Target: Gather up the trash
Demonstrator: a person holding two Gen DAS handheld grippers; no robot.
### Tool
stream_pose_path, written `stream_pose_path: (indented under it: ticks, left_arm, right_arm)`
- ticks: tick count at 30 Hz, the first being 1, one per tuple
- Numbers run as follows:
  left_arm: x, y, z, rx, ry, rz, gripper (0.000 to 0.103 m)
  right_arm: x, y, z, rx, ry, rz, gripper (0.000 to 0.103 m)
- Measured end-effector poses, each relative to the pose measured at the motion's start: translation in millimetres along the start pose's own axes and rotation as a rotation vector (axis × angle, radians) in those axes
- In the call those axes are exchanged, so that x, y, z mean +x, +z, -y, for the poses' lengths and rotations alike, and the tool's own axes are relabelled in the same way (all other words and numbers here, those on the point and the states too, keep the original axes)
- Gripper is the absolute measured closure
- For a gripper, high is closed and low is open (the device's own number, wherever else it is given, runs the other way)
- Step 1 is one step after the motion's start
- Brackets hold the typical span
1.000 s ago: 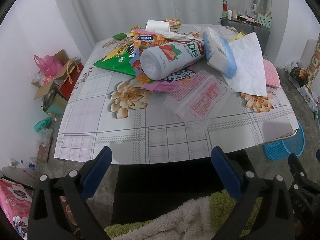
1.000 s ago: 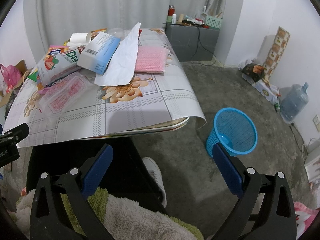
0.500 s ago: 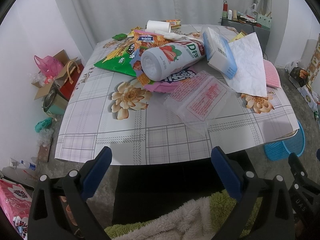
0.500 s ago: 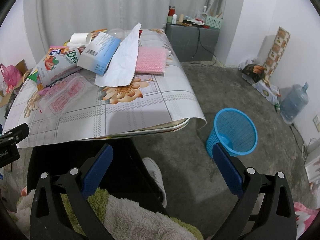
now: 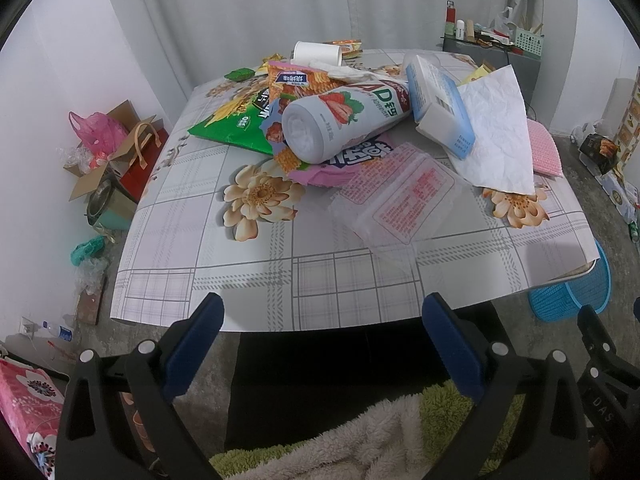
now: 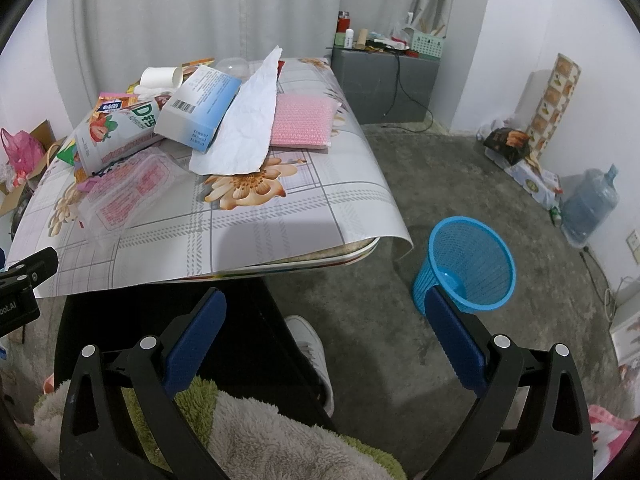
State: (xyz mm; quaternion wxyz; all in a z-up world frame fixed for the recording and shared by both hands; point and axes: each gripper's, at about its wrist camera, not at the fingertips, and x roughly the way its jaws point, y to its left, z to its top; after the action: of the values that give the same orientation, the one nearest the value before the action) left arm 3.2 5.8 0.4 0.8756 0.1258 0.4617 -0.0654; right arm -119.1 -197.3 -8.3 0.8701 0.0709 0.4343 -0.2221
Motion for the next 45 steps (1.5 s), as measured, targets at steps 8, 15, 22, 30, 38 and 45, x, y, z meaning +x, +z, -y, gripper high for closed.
stream_pose_path:
  ticks: [8,15,22,30,38,45]
  left_arm:
    - [0,0,0,0.000,0.001,0.000,0.006]
    - [0,0,1,0.001,0.001,0.002,0.006]
    - [1,12,-10,-0.026,-0.007,0.044,0.006]
    - [12,31,-32,-0.047,-0.062,0.083,0.006]
    - [3,44,-56,-0.071,-0.297,0.283,0.006]
    - [6,38,-54,-0.043,-0.472,0.365,0.006]
  right_arm:
    - [0,0,0,0.001,0.000,0.001,0.008]
    - [0,0,0,0.002,0.000,0.001,0.008]
    - [0,7,-2,0.006,-0.008,0.026,0.008]
    - [10,56,-4,0.000,-0.028,0.147,0.008]
    - [14,94,-6,0.017,0.064,0.202,0.012]
    - [50,104,-20,0.079,0.373,-0.029,0.037]
